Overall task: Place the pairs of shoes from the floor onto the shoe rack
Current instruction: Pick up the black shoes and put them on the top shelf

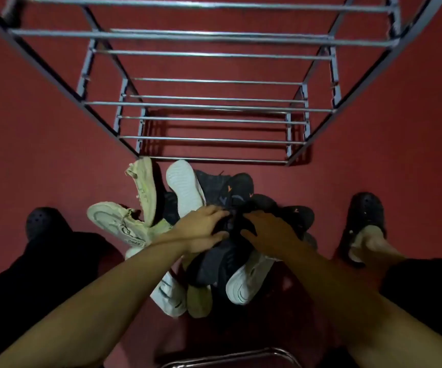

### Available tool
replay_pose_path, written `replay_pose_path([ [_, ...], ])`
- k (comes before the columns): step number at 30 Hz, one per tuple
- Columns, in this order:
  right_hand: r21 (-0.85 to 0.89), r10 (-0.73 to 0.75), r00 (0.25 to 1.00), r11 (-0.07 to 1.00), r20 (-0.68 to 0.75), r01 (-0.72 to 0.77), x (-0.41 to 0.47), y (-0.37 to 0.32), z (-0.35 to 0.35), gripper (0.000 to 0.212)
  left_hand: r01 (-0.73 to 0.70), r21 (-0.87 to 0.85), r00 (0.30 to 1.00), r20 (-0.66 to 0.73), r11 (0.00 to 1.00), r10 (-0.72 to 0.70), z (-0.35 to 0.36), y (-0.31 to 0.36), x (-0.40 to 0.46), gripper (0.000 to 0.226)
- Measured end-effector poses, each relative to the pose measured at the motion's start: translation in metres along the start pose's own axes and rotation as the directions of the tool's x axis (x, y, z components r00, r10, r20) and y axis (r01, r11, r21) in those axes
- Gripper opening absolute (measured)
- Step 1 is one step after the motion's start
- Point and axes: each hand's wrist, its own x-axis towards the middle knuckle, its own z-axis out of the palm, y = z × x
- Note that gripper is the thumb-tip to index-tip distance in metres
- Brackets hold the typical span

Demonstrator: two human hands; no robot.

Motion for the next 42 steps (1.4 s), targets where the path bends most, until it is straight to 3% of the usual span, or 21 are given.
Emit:
replay_pose_path([
  [6,0.065,0.122,0.993,0.991,-0.005,-0.121,0.013,0.03,0.025,0.065,-0.077,0.107,0.967,0.249,0.991,0.048,0.027,-0.006,0.027,0.069],
  [14,0.219,0.224,0.972,0.947,0.071,-0.234,0.018,0.038,0.044,0.063,-0.031,0.086,0.972,0.235,0.996,0.01,0.023,0.0,0.028,0.051],
  [19,0.342,0.328,0.944,0.891,-0.027,-0.3,0.016,0.038,0.056,0.039,-0.063,0.103,0.986,0.162,0.993,0.046,0.008,0.003,0.015,0.043],
  [23,0.348,0.422,0.903,0.86,-0.076,-0.373,0.014,0.035,0.06,0.049,-0.036,0.093,0.996,0.085,0.995,0.028,-0.012,0.007,0.004,0.038],
  [26,0.483,0.524,0.848,0.766,-0.085,-0.425,0.016,0.033,0.065,0.062,-0.007,0.107,0.999,0.05,0.994,0.002,-0.023,0.009,-0.002,0.038],
  [28,0.527,0.513,0.854,0.75,-0.084,-0.398,0.017,0.034,0.071,0.059,0.004,0.121,0.999,0.047,0.993,-0.01,-0.027,0.009,-0.004,0.039],
  [34,0.554,0.428,0.881,0.791,-0.2,-0.259,0.019,0.035,0.079,0.023,0.033,0.101,0.999,0.035,0.994,-0.036,-0.025,0.007,-0.006,0.04],
  [39,0.593,0.355,0.926,0.776,-0.127,-0.216,0.016,0.028,0.083,0.043,0.059,0.092,0.998,0.033,0.994,-0.062,-0.032,0.01,-0.007,0.041],
  [42,0.575,0.317,0.94,0.796,-0.128,-0.19,0.006,0.032,0.085,0.038,0.079,0.081,0.997,0.008,0.994,-0.08,-0.036,0.015,-0.009,0.041],
])
